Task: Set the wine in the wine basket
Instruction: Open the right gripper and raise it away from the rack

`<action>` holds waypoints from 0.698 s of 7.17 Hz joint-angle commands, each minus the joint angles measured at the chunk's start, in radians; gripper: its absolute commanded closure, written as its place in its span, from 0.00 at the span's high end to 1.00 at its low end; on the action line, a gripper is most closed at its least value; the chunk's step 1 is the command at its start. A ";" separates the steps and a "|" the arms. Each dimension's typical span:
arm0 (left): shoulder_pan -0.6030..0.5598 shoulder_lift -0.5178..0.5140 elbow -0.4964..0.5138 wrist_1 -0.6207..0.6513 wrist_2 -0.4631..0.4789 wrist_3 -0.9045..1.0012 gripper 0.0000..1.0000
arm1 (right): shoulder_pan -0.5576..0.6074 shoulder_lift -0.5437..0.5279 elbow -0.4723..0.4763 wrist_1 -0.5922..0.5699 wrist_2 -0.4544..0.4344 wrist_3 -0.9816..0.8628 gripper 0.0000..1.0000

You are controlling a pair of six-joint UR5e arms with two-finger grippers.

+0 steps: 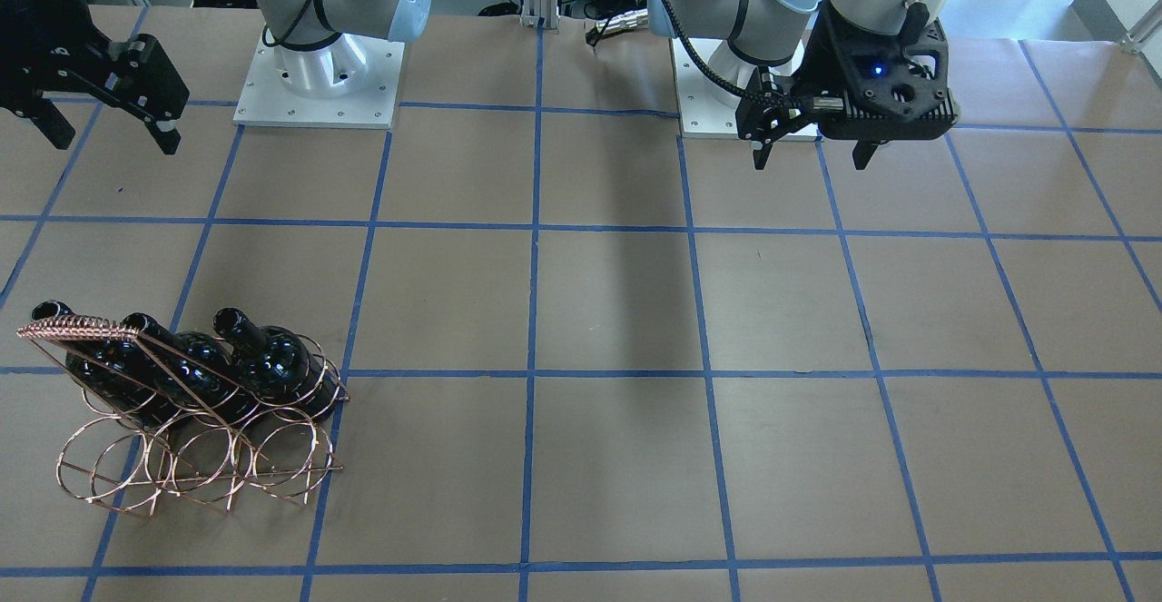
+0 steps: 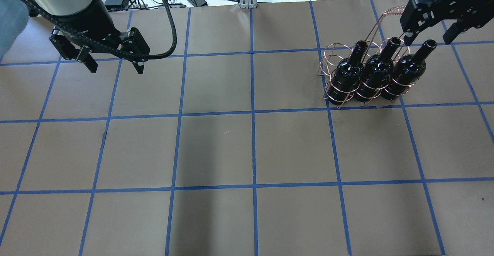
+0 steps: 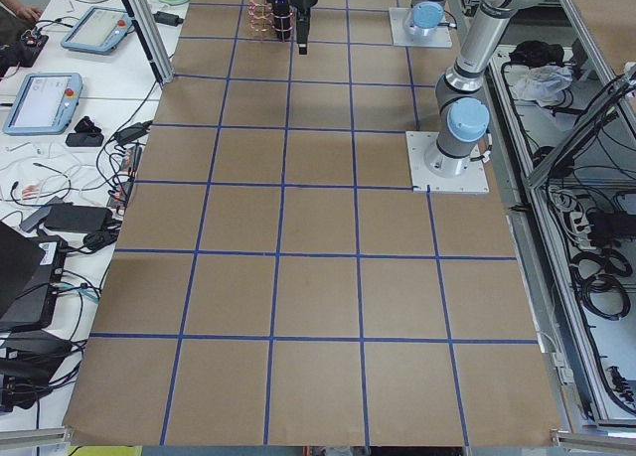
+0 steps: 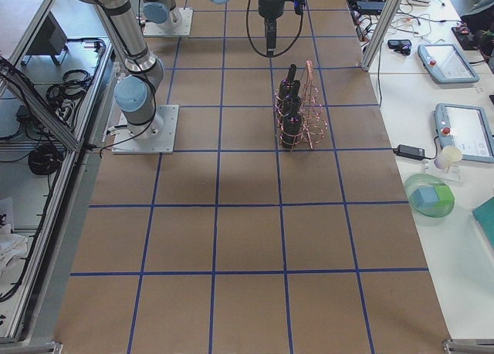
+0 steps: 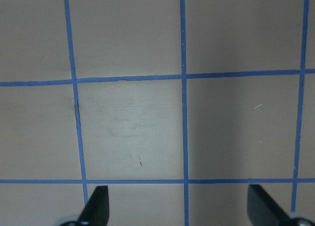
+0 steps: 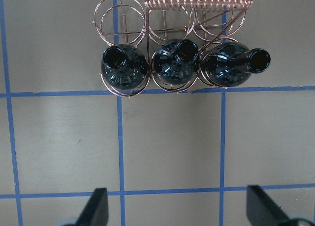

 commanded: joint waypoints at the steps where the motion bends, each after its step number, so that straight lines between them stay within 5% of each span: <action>1: 0.000 0.000 0.000 0.001 0.000 0.000 1.00 | 0.101 0.003 -0.001 -0.003 -0.005 0.061 1.00; 5: 0.007 0.000 0.000 0.001 -0.003 0.000 1.00 | 0.232 0.015 -0.001 -0.029 -0.017 0.198 1.00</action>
